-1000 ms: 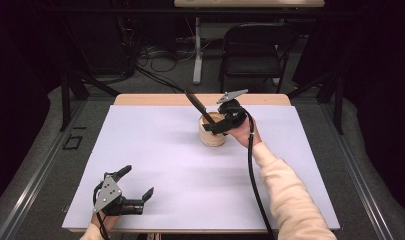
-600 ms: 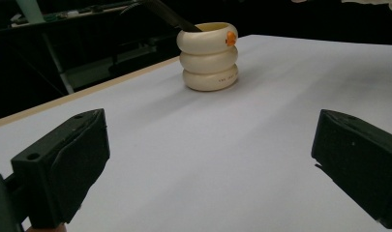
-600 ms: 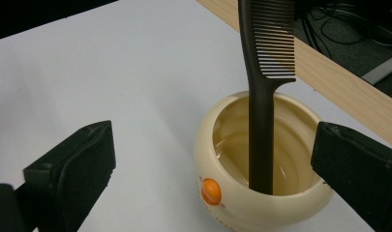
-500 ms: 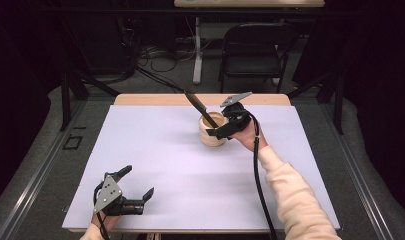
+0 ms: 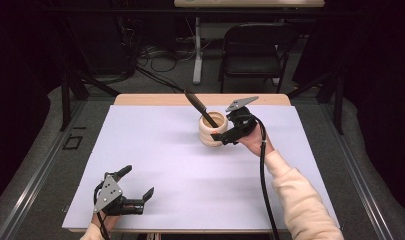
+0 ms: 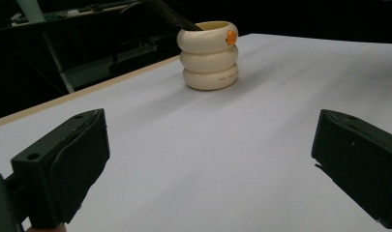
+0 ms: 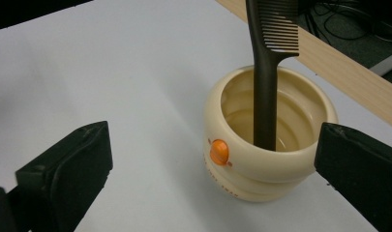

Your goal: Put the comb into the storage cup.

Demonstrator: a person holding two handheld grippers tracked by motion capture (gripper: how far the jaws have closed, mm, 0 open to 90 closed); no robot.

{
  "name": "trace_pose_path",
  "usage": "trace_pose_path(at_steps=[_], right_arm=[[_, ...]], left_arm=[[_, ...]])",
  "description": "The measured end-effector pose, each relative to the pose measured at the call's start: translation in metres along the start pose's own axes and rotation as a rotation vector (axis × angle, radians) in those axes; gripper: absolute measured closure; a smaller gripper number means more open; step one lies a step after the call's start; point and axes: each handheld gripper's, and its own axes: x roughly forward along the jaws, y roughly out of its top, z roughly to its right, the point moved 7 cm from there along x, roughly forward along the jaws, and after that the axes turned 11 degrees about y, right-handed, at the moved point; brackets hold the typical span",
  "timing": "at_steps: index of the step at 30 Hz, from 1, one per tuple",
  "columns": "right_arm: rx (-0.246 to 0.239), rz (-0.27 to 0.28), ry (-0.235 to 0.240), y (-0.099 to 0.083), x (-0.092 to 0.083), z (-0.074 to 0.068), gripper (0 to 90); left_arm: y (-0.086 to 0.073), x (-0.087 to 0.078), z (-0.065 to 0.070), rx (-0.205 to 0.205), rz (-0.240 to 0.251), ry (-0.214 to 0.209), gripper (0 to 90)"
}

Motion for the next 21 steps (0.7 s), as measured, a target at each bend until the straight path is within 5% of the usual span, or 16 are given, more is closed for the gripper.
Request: trace_pose_path(at_steps=[21], right_arm=[[0.003, -0.052, 0.009, -0.031, -0.015, -0.014, 0.0]], left_arm=[[0.0, 0.0, 0.001, 0.0, -0.001, -0.001, 0.2]])
